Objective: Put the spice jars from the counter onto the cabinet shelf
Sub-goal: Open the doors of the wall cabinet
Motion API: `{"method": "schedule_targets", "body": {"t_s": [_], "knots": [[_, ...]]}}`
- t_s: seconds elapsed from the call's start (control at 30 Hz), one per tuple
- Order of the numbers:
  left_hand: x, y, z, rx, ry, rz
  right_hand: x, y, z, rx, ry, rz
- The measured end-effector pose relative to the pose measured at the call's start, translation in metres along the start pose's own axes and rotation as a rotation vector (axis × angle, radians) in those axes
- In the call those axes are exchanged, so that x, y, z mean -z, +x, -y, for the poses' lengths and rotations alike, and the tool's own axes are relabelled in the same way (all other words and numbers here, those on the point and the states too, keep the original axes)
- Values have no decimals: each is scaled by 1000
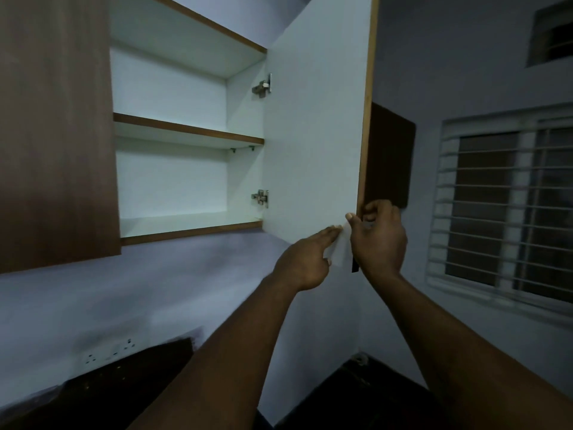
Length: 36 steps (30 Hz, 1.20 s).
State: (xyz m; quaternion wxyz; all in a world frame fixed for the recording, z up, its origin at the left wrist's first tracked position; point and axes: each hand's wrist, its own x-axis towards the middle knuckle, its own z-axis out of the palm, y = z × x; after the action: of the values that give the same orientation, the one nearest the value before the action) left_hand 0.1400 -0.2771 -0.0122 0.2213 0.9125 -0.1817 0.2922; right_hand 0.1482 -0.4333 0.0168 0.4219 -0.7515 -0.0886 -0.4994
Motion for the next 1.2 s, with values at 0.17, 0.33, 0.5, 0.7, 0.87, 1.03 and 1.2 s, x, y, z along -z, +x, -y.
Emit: {"method": "schedule_targets", "body": {"t_s": [0.17, 0.33, 0.5, 0.7, 0.87, 1.03, 1.2], "knots": [[-18, 34, -6, -8, 16, -16, 2, 10, -19, 254, -155, 58], [-31, 55, 4, 15, 105, 115, -8, 30, -38, 225, -305, 100], [-39, 79, 22, 49, 161, 153, -24, 45, -67, 158, -333, 121], [-48, 98, 36, 54, 207, 152, -44, 56, -75, 184, -285, 110], [-44, 95, 56, 77, 229, 93, -72, 58, -51, 179, -175, 152], [-8, 70, 97, 249, 507, 55, -116, 45, -20, 199, -24, 267], [59, 36, 146, 446, 864, 29, -175, 14, 33, 276, 89, 451]]}}
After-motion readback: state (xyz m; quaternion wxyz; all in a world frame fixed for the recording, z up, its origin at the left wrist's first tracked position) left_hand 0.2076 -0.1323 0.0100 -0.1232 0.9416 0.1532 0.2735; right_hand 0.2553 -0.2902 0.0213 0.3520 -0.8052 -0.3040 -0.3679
